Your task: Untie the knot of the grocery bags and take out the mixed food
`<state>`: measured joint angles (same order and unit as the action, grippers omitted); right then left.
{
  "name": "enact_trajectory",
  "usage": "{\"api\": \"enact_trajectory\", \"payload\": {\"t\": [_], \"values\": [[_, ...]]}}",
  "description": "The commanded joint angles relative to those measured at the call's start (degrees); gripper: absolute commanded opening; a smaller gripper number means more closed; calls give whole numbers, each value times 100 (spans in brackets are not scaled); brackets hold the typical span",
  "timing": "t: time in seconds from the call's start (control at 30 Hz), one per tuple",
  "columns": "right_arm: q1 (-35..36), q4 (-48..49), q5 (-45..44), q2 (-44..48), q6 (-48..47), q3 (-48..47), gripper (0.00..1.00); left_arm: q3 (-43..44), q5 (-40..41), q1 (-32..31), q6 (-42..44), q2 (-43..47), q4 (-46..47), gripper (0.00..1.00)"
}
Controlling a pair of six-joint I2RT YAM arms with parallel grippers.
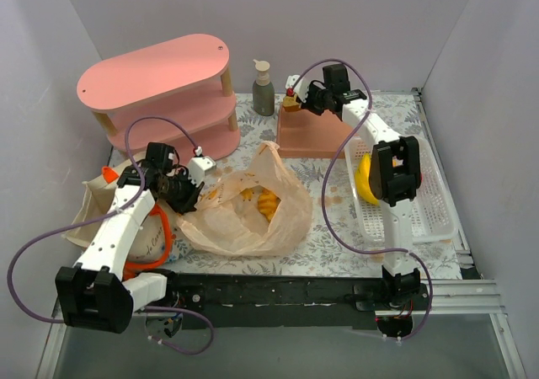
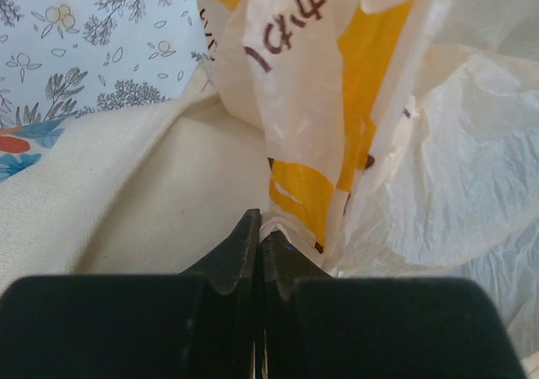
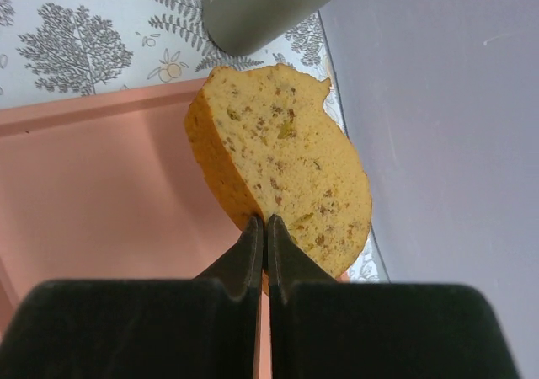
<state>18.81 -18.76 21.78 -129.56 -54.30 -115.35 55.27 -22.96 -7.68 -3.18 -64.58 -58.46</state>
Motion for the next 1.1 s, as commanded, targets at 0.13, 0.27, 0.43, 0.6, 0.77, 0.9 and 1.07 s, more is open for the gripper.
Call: {"api": "enact_trajectory", "payload": {"t": [0.13, 0.27, 0.43, 0.6, 0.77, 0.9, 1.07], "values": [[-17, 453, -121, -78, -441, 100, 1, 862, 494, 12, 81, -679, -148, 0], [-18, 382, -59, -157, -853, 328, 1, 1188, 521, 21, 72, -732, -149, 0], [-35, 285, -253, -307, -1117, 320, 1, 1101, 292, 4, -51, -627, 1, 0], [-61, 408, -323, -325, -1100, 355, 25, 978, 414, -14, -78, -600, 124, 0], [-79, 198, -228, -53, -722, 407, 53, 1073, 565, -23, 28, -732, 177, 0], [-79, 128, -165, 597, -398, 768, 64, 1171, 275, -31, 37, -741, 221, 0], [-9, -127, 553, 1967, 577, 673, 65, 1197, -313, -49, -278, -653, 361, 0]]}}
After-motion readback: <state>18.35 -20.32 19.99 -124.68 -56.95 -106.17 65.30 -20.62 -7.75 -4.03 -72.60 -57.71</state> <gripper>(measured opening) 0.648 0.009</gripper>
